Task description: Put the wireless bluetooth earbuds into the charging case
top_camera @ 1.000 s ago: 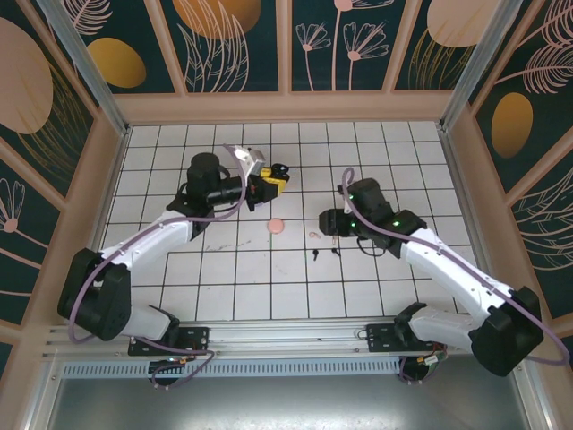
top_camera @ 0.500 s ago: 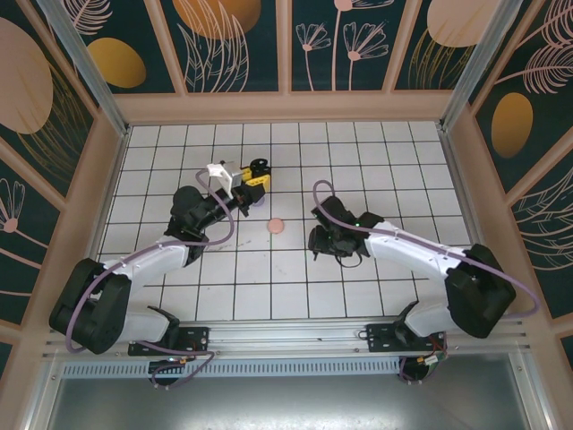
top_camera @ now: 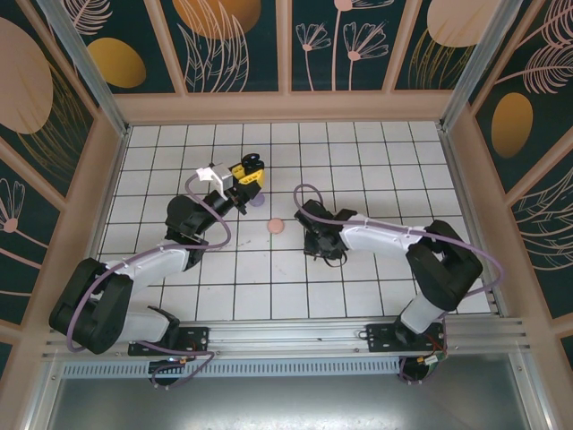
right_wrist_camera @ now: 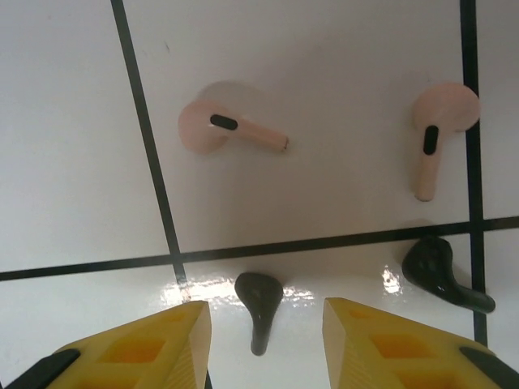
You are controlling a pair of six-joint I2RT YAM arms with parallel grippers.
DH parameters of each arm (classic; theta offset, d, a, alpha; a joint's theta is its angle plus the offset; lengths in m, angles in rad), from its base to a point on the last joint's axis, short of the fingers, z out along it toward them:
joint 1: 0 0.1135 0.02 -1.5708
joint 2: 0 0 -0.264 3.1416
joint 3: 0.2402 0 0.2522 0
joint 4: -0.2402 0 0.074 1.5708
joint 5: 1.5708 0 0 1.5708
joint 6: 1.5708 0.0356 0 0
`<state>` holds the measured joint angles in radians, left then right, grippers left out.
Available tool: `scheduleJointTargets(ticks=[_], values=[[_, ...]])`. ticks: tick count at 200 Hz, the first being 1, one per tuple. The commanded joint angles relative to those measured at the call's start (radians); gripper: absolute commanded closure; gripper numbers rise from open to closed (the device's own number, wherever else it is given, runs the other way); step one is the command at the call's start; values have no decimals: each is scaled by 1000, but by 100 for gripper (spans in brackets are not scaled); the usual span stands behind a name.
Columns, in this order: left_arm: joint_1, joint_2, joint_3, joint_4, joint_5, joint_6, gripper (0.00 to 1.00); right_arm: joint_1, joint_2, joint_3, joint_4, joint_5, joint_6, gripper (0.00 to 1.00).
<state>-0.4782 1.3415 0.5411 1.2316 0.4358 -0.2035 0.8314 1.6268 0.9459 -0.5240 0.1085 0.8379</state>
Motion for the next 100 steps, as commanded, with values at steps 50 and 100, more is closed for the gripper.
scheduleJointTargets(ticks=[50, 100], values=[[-5, -9, -12, 61, 0, 8, 100, 9, 73, 45, -16, 26, 11, 62], [-5, -12, -1, 36, 7, 1, 100, 10, 105, 57, 2, 28, -1, 65]])
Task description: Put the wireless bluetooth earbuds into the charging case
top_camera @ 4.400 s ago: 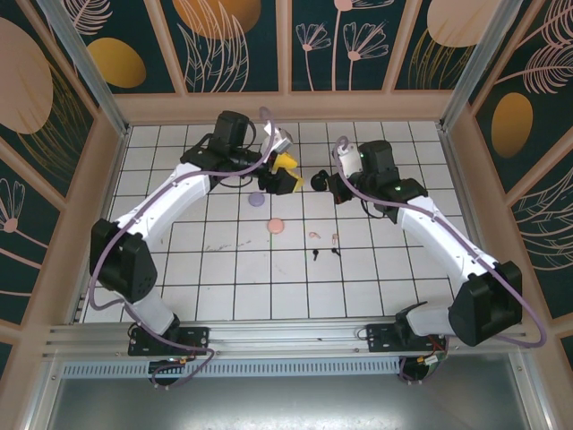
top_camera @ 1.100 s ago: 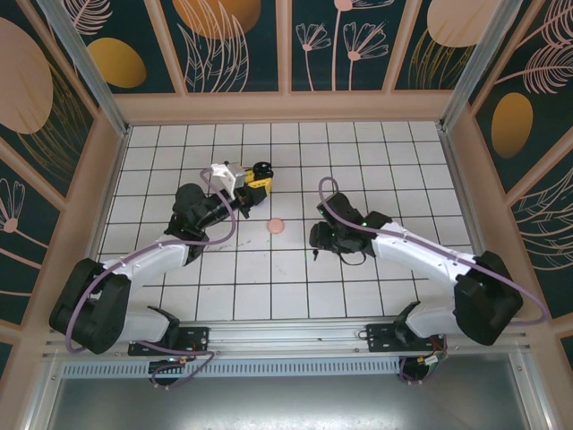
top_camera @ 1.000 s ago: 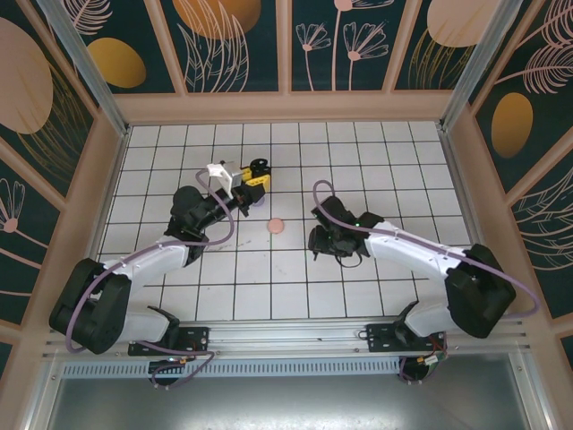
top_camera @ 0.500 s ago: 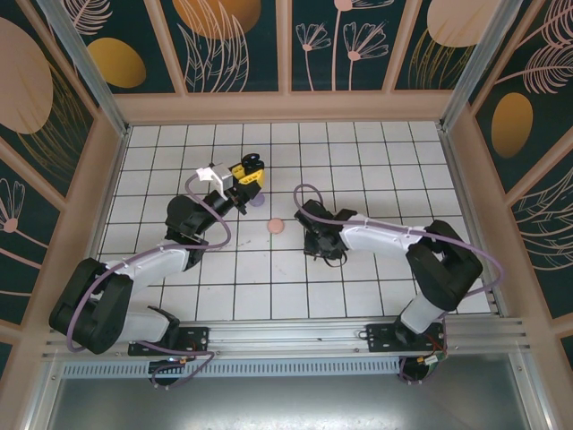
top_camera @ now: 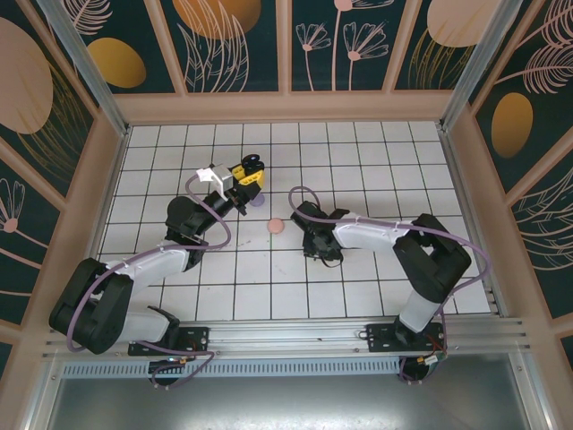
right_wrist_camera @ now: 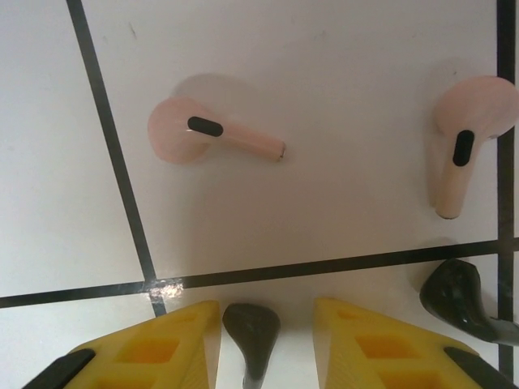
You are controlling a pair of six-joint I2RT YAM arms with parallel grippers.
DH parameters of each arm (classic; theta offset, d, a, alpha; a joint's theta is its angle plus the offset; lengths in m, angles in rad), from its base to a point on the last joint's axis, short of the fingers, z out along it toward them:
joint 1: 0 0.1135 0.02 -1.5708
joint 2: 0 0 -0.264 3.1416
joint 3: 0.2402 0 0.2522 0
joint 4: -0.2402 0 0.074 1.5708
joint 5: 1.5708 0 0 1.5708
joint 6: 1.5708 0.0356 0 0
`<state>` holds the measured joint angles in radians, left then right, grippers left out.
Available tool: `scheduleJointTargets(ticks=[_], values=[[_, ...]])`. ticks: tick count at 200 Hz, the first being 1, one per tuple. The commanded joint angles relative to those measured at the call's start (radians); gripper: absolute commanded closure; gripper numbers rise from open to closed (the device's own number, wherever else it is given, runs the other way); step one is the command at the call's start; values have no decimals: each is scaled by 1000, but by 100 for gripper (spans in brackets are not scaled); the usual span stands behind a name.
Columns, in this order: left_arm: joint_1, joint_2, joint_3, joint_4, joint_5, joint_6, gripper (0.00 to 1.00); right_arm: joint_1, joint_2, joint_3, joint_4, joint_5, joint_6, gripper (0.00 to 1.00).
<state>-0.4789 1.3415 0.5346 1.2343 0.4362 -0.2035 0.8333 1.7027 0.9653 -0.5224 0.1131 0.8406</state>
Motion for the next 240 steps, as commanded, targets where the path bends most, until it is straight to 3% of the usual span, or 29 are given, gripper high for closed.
scheduleJointTargets(ticks=[1, 240], values=[[-4, -13, 5, 34, 7, 1, 100, 8, 30, 38, 0, 23, -4, 65], [-4, -3, 17, 18, 18, -11, 100, 32, 27, 0, 17, 20, 5, 73]])
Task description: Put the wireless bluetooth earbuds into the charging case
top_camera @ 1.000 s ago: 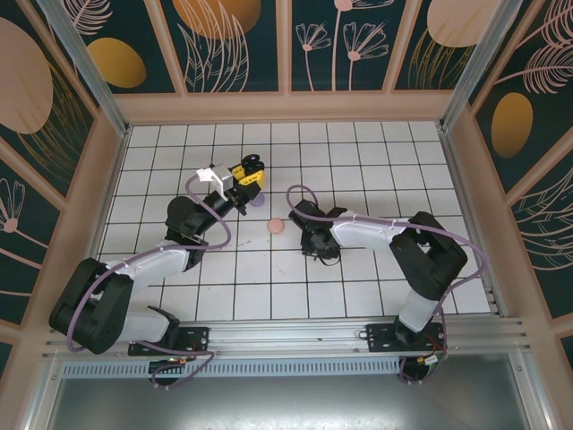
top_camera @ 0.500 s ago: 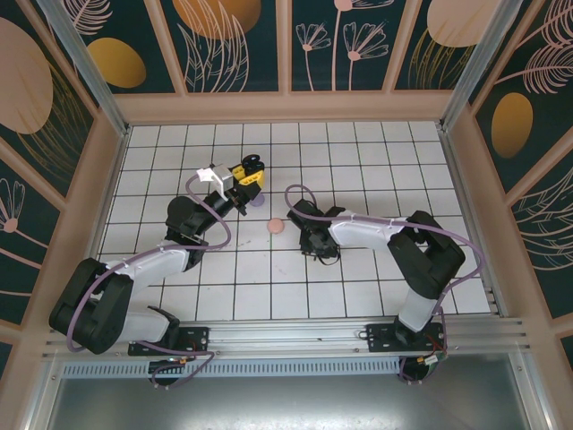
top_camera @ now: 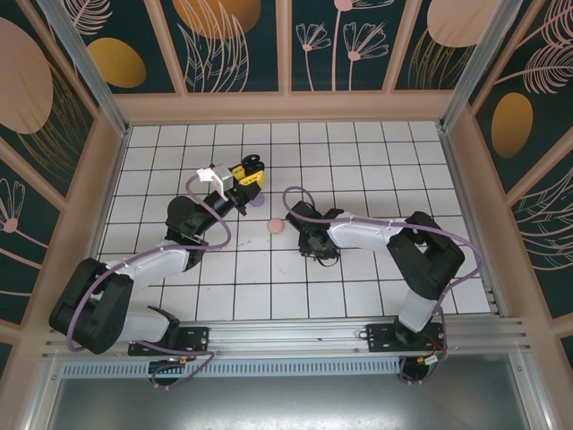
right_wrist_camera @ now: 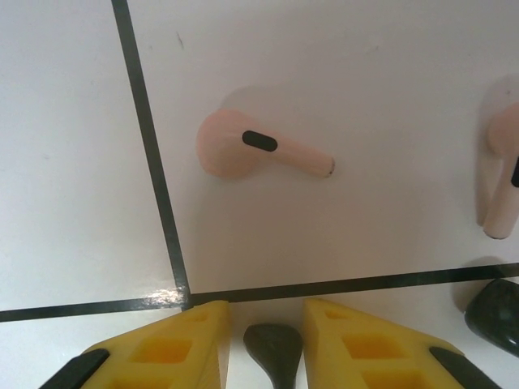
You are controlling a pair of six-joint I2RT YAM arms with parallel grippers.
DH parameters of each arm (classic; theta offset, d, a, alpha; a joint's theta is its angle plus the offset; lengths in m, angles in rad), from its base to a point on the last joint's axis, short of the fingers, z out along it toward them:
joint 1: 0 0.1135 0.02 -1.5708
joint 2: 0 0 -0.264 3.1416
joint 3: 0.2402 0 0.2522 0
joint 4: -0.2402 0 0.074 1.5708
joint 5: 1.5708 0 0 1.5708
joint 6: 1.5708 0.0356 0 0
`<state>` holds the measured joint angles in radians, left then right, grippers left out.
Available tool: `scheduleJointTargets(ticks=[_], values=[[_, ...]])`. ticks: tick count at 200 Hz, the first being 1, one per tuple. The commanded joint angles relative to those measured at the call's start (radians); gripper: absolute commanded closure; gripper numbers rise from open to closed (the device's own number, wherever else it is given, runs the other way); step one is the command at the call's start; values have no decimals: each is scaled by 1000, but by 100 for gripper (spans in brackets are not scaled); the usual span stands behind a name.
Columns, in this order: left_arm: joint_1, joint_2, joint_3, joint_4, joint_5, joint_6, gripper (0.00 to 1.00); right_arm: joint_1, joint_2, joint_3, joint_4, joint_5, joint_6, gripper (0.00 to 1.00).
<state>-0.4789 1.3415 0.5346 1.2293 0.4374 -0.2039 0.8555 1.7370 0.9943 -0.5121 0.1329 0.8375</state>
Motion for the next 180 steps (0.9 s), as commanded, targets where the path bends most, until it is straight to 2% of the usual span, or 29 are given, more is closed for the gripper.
scheduleJointTargets(ticks=[1, 76, 136, 180], values=[[-4, -2, 18, 23, 17, -11, 100, 10, -8, -30, 7, 1, 8, 73], [-4, -9, 27, 13, 17, -13, 100, 12, -41, -33, 14, 12, 2, 85], [-4, -25, 24, 31, 20, 18, 100, 13, -160, 27, -2, 73, -34, 86], [-10, -27, 0, 72, 36, 73, 100, 10, -249, 178, -36, 122, -113, 86]])
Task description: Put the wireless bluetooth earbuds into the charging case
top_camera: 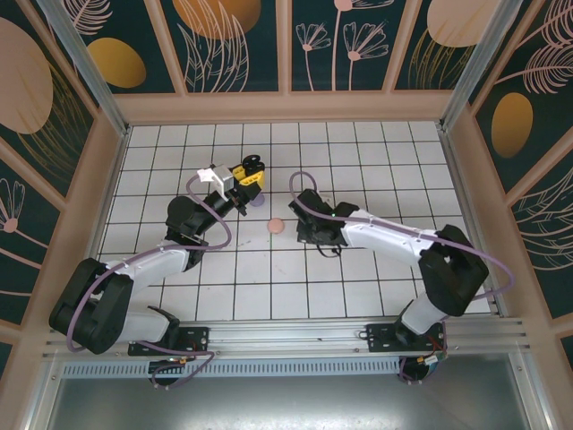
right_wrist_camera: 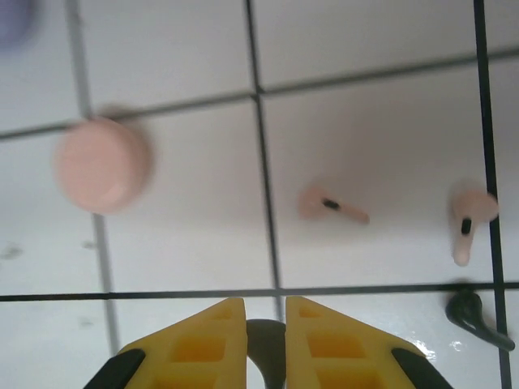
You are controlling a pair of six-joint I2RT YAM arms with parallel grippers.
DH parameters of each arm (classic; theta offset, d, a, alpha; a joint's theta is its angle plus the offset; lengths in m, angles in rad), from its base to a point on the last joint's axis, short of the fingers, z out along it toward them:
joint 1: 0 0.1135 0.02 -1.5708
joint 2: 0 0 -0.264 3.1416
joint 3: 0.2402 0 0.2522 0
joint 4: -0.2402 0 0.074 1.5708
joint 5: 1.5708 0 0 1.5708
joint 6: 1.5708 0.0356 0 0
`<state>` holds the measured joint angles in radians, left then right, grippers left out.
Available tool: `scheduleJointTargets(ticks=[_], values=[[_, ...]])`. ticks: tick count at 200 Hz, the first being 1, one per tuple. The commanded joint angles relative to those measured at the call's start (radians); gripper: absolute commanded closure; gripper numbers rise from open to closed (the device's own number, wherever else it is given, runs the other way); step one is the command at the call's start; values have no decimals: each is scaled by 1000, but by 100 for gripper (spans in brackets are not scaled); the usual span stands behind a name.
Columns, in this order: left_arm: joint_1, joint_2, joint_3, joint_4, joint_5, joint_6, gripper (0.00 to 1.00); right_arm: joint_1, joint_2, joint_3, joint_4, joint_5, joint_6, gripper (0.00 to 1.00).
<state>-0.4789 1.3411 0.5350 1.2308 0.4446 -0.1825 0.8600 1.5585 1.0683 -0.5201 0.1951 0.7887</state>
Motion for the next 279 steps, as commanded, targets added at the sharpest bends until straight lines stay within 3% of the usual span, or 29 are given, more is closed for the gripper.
scheduleJointTargets(ticks=[1, 57, 113, 194, 279], values=[[-10, -26, -1, 71, 29, 54, 100, 5, -71, 108, -28, 61, -68, 86], [-47, -26, -38, 81, 43, 192, 100, 2, -141, 355, -51, 115, -219, 86], [-64, -2, -45, 93, 39, 252, 100, 2, -186, 460, 22, 96, -332, 86], [-69, 26, -5, 51, 99, 270, 100, 31, -221, 383, 261, -65, -442, 85], [-69, 46, 6, 72, 110, 232, 100, 111, -232, 300, 330, -76, -498, 84]])
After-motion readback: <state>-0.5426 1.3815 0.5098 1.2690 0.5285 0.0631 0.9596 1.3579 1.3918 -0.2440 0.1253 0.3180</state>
